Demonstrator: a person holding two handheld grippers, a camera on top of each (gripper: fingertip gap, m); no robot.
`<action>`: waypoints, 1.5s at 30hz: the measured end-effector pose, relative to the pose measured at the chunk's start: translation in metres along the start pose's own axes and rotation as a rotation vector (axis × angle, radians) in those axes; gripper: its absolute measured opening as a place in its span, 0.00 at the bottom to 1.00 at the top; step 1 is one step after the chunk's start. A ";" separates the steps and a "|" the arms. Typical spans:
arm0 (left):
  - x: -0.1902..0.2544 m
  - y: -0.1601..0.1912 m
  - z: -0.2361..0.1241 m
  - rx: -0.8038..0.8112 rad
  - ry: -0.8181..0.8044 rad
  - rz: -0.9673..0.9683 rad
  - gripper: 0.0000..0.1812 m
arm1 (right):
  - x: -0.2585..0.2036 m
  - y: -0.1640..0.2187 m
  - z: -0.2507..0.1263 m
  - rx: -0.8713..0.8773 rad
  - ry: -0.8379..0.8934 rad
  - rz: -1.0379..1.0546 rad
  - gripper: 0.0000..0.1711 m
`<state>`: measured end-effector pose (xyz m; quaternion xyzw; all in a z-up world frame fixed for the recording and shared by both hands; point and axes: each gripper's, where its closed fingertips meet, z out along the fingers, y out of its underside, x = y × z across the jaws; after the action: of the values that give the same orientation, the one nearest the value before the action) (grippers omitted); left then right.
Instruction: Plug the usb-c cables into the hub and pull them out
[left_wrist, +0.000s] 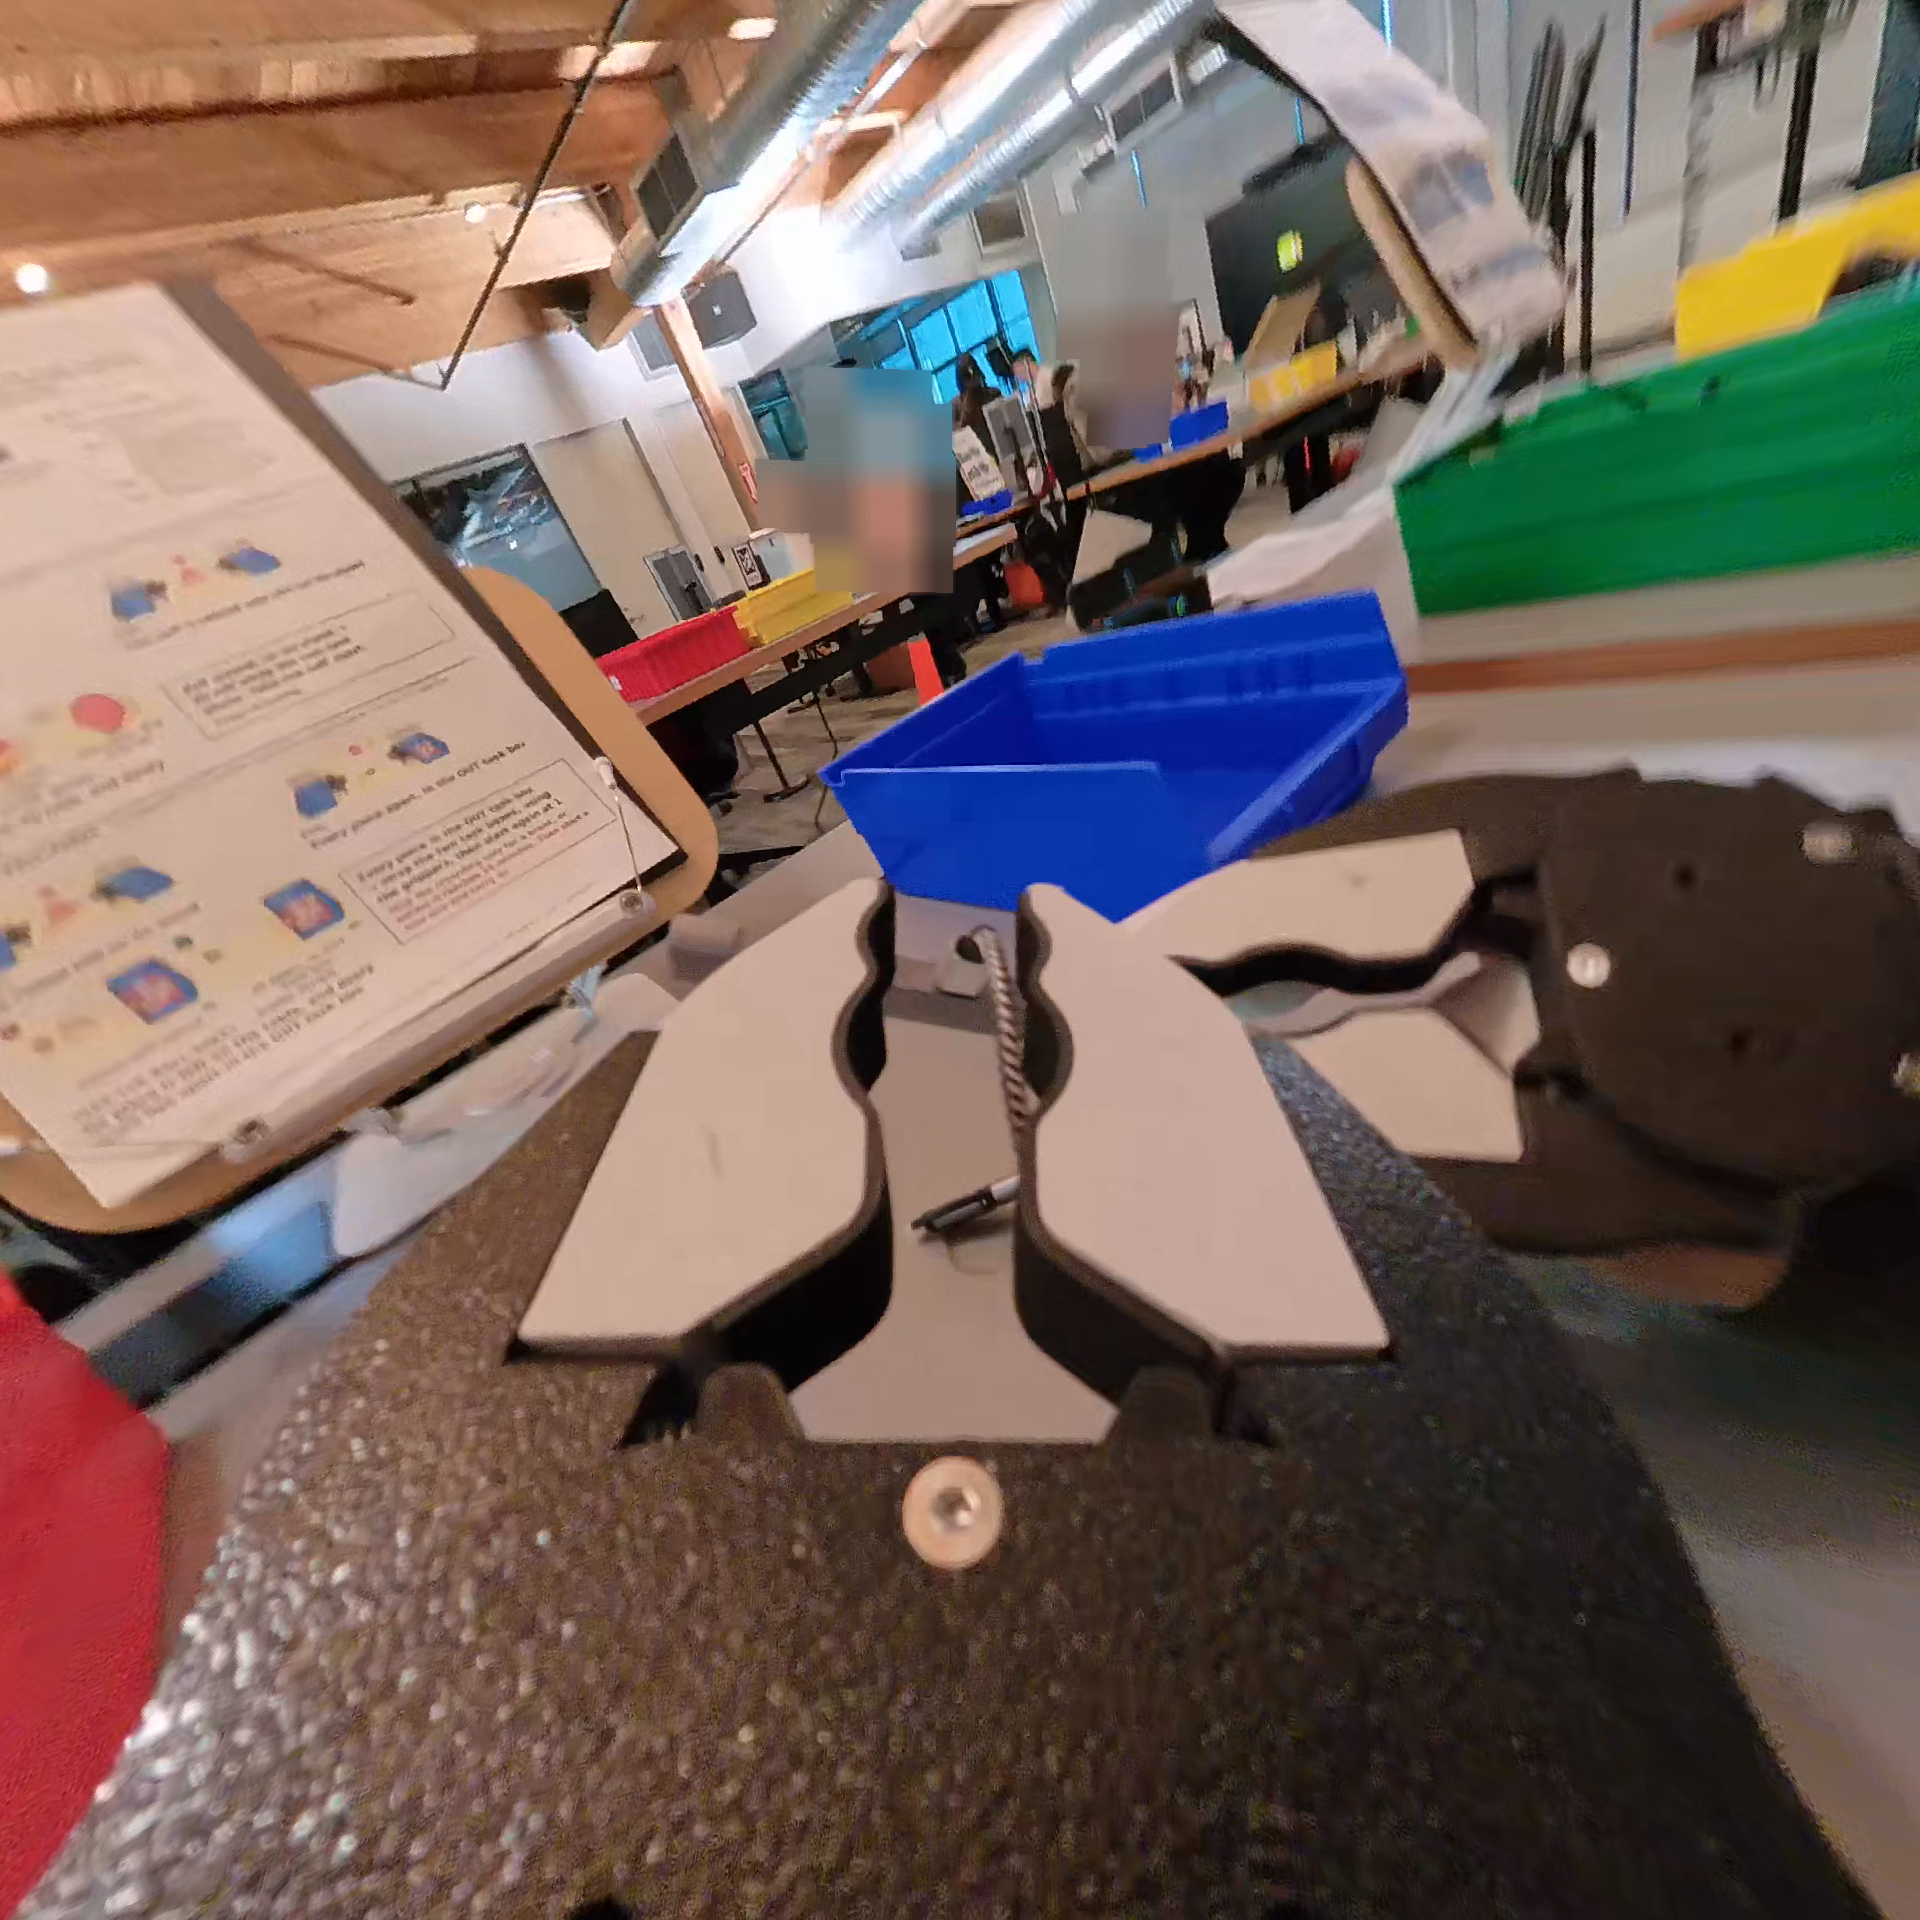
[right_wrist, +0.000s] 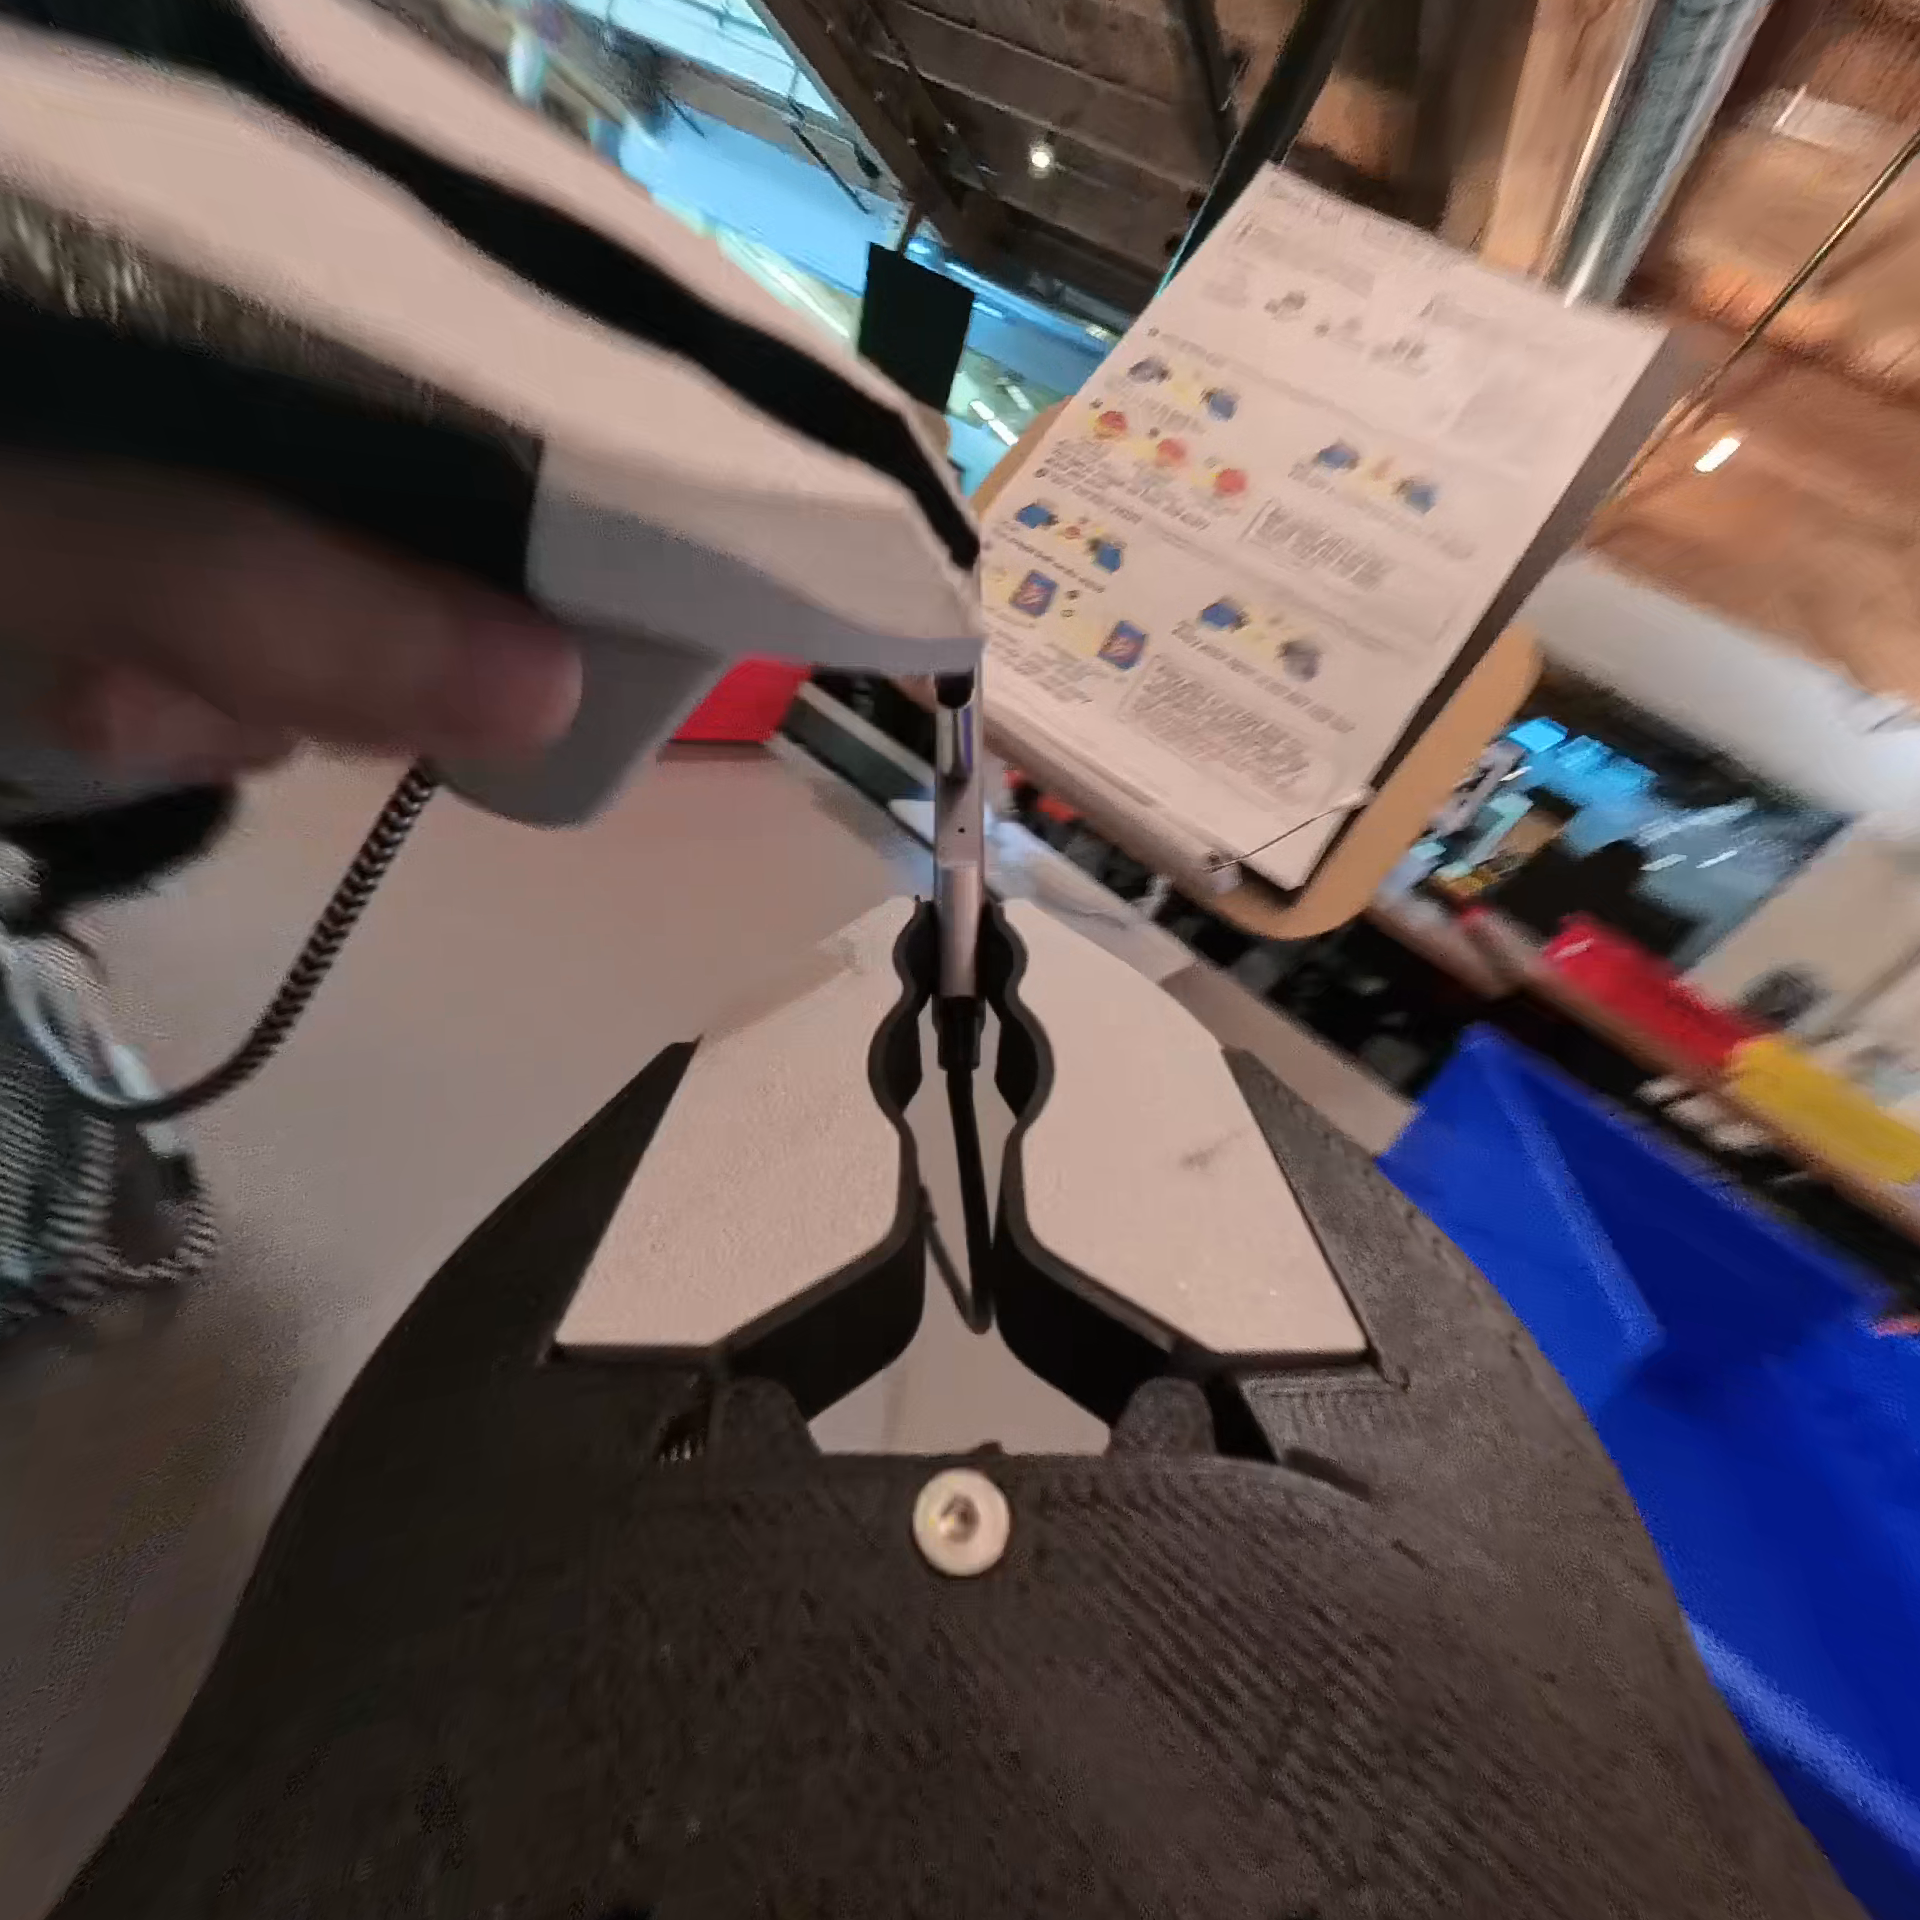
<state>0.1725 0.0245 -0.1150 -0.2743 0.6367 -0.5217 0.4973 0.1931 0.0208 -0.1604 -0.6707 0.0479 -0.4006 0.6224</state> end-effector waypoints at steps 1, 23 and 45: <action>-0.005 -0.004 -0.003 0.010 -0.014 -0.073 0.14 | 0.003 -0.001 -0.002 -0.003 0.036 -0.105 0.06; -0.032 0.025 0.009 0.014 0.348 -1.417 0.05 | -0.012 -0.017 -0.003 0.159 -0.157 0.254 0.22; -0.029 0.016 0.013 0.256 0.201 -1.790 0.05 | -0.008 -0.022 -0.004 0.211 -0.059 0.314 0.15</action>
<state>0.1978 0.0496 -0.1189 -0.5622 0.1632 -0.8011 -0.1250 0.1762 0.0266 -0.1457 -0.5974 0.0914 -0.2815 0.7453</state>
